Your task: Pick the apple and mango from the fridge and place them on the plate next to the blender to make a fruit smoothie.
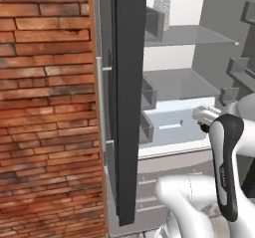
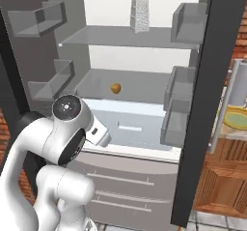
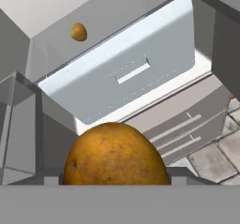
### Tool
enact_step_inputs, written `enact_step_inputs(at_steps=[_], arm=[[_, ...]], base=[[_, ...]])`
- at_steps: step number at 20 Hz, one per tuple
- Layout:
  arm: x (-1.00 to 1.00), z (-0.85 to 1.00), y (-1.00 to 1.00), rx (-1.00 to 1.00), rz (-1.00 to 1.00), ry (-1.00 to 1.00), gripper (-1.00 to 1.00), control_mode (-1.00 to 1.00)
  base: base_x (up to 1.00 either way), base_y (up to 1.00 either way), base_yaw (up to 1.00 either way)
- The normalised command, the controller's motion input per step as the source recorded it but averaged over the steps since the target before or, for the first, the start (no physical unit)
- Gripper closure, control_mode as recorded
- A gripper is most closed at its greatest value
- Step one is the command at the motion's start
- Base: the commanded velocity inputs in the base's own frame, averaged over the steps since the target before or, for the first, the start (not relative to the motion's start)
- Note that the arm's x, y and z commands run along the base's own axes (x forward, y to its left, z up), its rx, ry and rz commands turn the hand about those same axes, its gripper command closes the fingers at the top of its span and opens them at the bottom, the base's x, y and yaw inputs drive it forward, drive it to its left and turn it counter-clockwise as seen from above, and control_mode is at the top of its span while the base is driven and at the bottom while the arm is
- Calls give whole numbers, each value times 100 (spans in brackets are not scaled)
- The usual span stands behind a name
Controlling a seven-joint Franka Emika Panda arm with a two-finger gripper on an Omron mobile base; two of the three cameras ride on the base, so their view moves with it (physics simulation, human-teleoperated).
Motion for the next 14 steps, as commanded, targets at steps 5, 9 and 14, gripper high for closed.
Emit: enact_step_inputs(at_steps=[5,9,14], arm=[[0,0,0,0,0,0,100,100],[0,0,0,0,0,0,100,100],[0,0,0,0,0,0,100,100]], base=[[-85,0,-35],[-100,0,-61],[-77,0,-75]])
